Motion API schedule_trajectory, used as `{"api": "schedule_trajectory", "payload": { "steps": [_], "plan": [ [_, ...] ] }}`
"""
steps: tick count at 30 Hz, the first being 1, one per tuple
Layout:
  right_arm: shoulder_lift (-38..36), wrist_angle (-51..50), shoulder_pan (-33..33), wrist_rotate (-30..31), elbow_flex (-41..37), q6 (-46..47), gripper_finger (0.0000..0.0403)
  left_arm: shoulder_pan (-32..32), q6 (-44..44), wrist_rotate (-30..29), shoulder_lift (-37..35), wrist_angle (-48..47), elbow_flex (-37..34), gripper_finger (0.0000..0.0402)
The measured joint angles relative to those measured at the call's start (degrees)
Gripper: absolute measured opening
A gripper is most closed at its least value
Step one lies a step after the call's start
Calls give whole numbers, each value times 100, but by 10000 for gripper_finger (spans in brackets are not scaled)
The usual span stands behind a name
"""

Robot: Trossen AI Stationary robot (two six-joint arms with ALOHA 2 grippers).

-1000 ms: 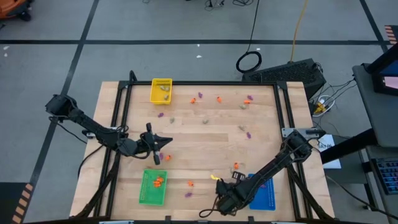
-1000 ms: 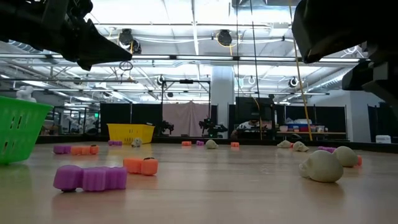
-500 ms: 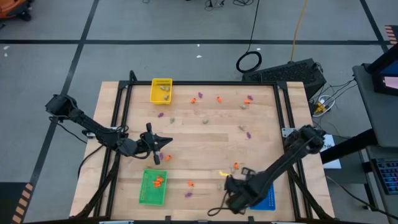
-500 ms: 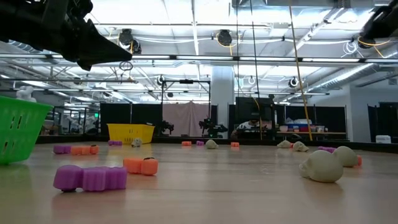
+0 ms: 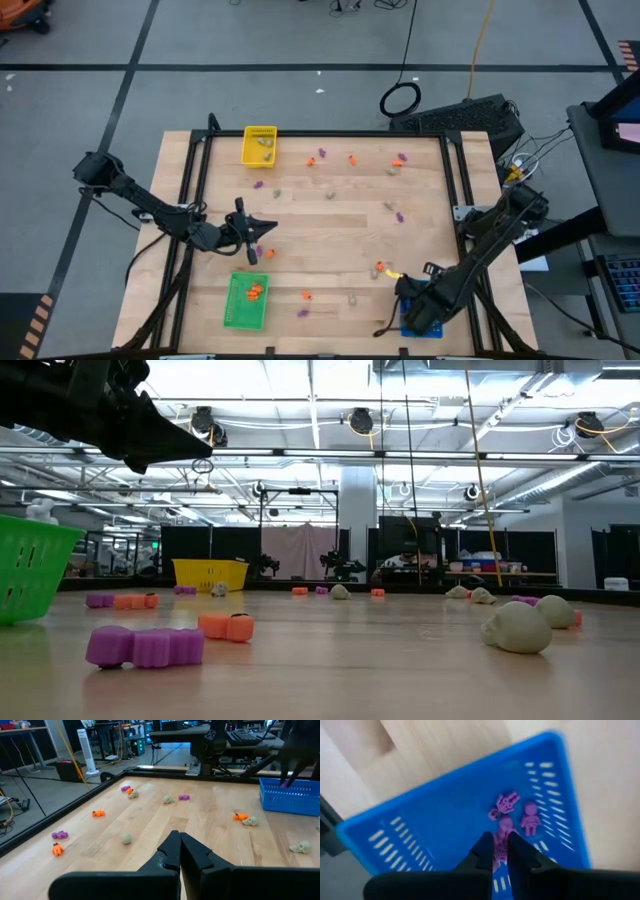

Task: Sort Halloween decoration
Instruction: Put the purple skeleton toy into the blue bin, then put the orange skeleton toy into the green bin

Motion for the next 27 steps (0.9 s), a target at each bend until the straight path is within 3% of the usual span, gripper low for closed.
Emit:
{"api": "schedule_trajectory", "payload": {
  "steps": [4, 7, 20, 23, 27],
  "plan": [
    [-224, 1139, -17, -104, -968, 22, 9, 1, -2, 192, 1, 2, 0, 3],
    [-291, 1463, -24, -101, -1290, 88, 19, 0, -5, 304, 1, 4, 0, 3],
    [-290, 835, -67, 51, -787, -135, 135, 67, 157, 313, 1, 21, 0, 3],
    [-288, 425, -188, 112, -502, -311, 127, 347, 205, 517, -2, -37, 0, 3],
    [-290, 167, -406, 217, -199, -666, 78, 1135, 192, 1604, -2, -355, 0, 1]
  ]
}}
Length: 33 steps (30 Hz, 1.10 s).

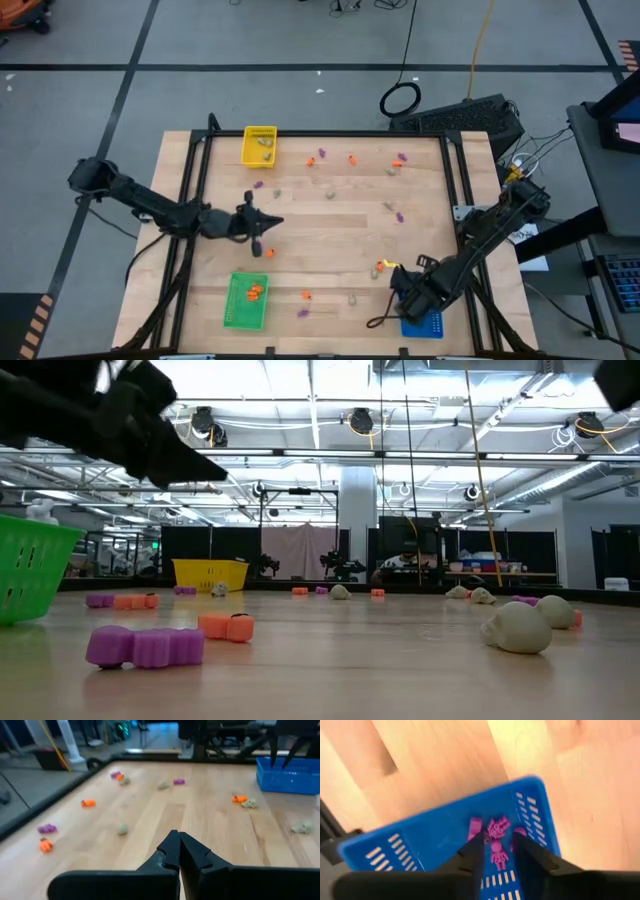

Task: Sort Halloween decoration
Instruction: Put the orange skeleton toy into the green bin

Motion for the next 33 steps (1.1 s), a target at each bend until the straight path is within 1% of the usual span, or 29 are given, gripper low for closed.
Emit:
{"api": "schedule_trajectory", "payload": {
  "steps": [3, 5, 8, 11, 13, 16, 20, 27, 28, 30, 33],
  "plan": [
    [-21, -2, -227, 6, 116, -335, 24, 637, 63, 797, 0, -16, 0, 0],
    [-90, -15, -405, 70, 117, -584, 7, 1017, 171, 1219, 0, 42, 0, 0],
    [-270, -117, -722, 361, 118, -946, 10, 1510, 375, 1800, 0, 232, 0, 0],
    [-503, -342, -1149, 781, 118, -1481, 2, 1952, 444, 2311, 0, 329, 0, 0],
    [-653, -512, -1532, 1000, 120, -1907, 2, 2233, 461, 2601, 0, 331, 0, 0],
    [-811, -750, -2303, 1294, 120, -2684, 1, 2609, 464, 3007, 0, 333, 0, 0],
    [-969, -704, -3537, 1642, 120, -4027, 1, 3026, 614, 3215, 0, 351, 0, 0],
    [-951, -185, -5730, 1656, 118, -6252, 2, 3620, 730, 3749, 0, 199, 0, 0],
    [-940, -145, -5989, 1624, 118, -6505, 4, 3675, 744, 3795, 0, 154, 0, 0],
    [-912, 29, -6441, 1359, 77, -6974, 12, 3767, 775, 3821, 0, 70, 0, 0],
    [-897, 287, -7028, 945, -77, -7452, 36, 3860, 826, 3826, 0, 6, 0, 0]
  ]
}}
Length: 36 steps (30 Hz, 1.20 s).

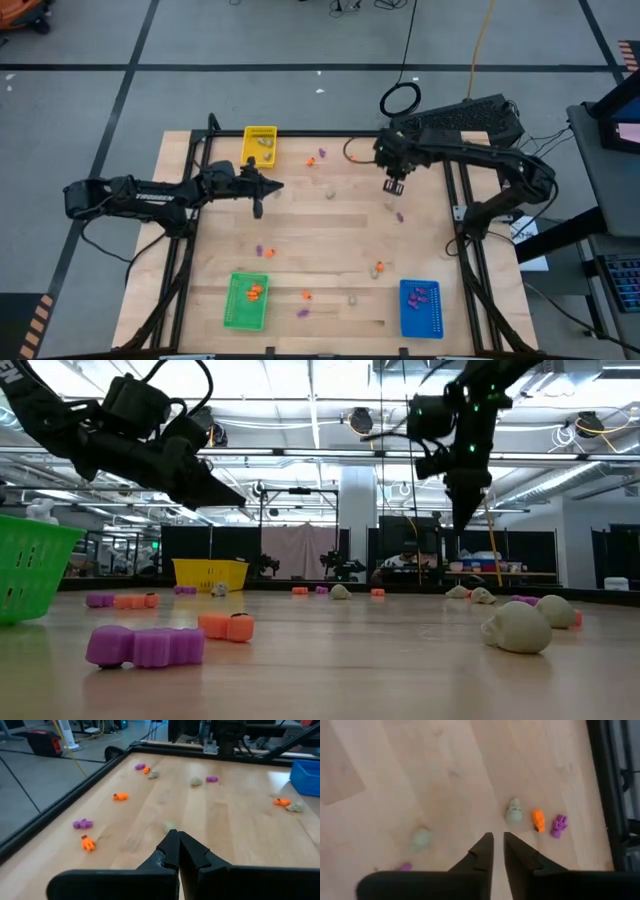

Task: Sort Halloween decoration
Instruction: Put the orange skeleton toy into the green bin

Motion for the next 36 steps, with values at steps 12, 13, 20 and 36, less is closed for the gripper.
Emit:
{"api": "schedule_trajectory", "payload": {
  "steps": [12, 13, 20, 36],
  "plan": [
    [625, 775, -1085, -178, -417, -1773, 137, 42, 92, 4, 0, -46, 0, 0],
    [708, 847, -1154, -178, -417, -1905, 138, 40, 84, 7, 0, -48, 0, 0],
    [1268, 865, -1326, 185, -417, -2323, 130, 39, 40, 11, 0, -62, 0, 0],
    [1336, 1202, -1658, 69, -417, -2532, 128, 39, 40, 13, 0, -44, 0, 0]
  ]
}}
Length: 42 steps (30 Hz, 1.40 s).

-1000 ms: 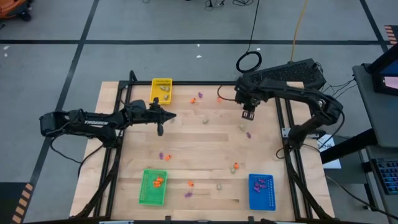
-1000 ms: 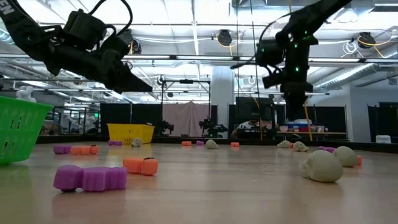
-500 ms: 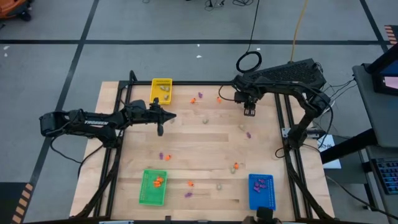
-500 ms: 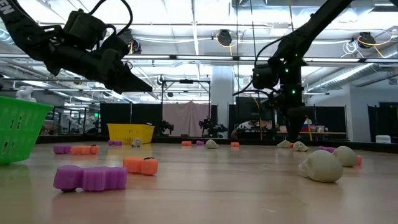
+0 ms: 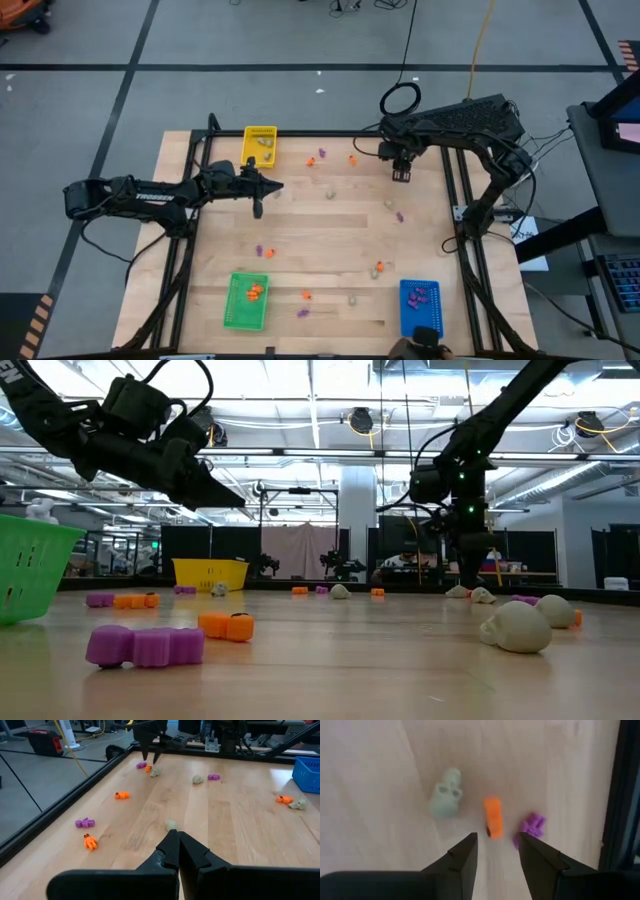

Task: Sort Halloween decoration
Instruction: Put the orange skeleton toy into the green bin

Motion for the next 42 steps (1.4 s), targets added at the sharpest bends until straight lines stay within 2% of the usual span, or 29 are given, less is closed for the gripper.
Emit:
{"api": "schedule_trajectory", "payload": {
  "steps": [14, 17, 21, 28, 35, 39, 42],
  "plan": [
    [623, 107, -2, 36, 142, 194, 120, 0, 2, 0, 0, -49, 0, 0],
    [644, 102, -2, 35, 237, 187, 89, -1, 2, 0, 0, -54, 0, 0],
    [634, -53, -5, 39, 396, 182, 20, 0, 2, 0, 0, -53, 0, 0],
    [241, -827, 195, 37, 758, 455, 6, -2, 2, 0, 0, -53, 0, 0],
    [-840, -1125, 898, -156, 905, 1210, 4, -1, 0, 0, -31, -53, 0, 0],
    [-1268, -919, 1739, -294, 835, 1850, 4, 0, 0, 0, -190, -151, 0, 0],
    [-1278, -723, 2516, -267, 808, 2372, 4, -1, 1, 0, -403, -365, 0, 0]
  ]
}}
